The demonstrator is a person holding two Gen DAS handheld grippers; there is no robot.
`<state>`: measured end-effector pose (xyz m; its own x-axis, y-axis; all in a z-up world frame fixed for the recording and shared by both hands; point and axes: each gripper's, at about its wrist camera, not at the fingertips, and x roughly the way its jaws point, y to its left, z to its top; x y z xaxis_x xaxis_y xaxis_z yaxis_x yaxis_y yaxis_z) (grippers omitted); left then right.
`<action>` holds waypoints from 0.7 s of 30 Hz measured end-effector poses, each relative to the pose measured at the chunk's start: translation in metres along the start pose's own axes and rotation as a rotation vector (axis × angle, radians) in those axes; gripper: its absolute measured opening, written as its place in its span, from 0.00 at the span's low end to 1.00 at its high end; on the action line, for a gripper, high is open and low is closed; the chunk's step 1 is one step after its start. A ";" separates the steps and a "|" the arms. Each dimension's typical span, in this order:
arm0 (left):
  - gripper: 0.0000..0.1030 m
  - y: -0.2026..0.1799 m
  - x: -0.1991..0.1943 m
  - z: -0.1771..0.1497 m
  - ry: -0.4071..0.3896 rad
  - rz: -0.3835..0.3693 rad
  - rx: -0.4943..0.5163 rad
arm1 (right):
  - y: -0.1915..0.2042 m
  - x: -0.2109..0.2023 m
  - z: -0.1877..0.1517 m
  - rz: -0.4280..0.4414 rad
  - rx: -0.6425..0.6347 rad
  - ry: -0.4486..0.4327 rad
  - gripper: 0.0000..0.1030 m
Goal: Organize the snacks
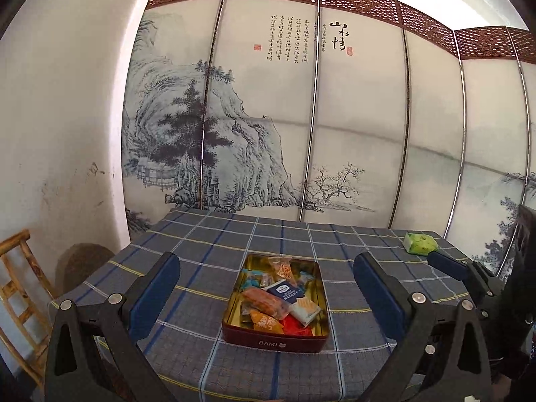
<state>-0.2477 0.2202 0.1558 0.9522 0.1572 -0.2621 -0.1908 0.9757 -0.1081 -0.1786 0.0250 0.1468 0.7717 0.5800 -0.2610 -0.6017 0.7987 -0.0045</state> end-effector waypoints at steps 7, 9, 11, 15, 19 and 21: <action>1.00 0.013 0.016 -0.018 0.066 0.068 -0.024 | 0.002 0.008 -0.010 -0.009 0.019 0.036 1.00; 1.00 0.013 0.017 -0.021 0.071 0.097 -0.019 | 0.005 0.008 -0.012 -0.006 0.012 0.044 1.00; 1.00 0.013 0.018 -0.025 0.076 0.113 -0.007 | 0.008 0.008 -0.013 -0.006 0.004 0.048 1.00; 1.00 0.013 0.019 -0.029 0.087 0.128 -0.004 | 0.014 0.008 -0.014 -0.005 -0.008 0.054 1.00; 1.00 0.013 0.019 -0.032 0.102 0.133 -0.005 | 0.016 0.006 -0.014 -0.005 -0.010 0.054 1.00; 1.00 0.014 0.018 -0.032 0.103 0.134 -0.009 | 0.017 0.006 -0.014 -0.003 -0.011 0.052 1.00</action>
<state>-0.2409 0.2316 0.1186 0.8889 0.2686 -0.3712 -0.3167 0.9456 -0.0741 -0.1873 0.0394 0.1317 0.7622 0.5678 -0.3108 -0.6016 0.7986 -0.0164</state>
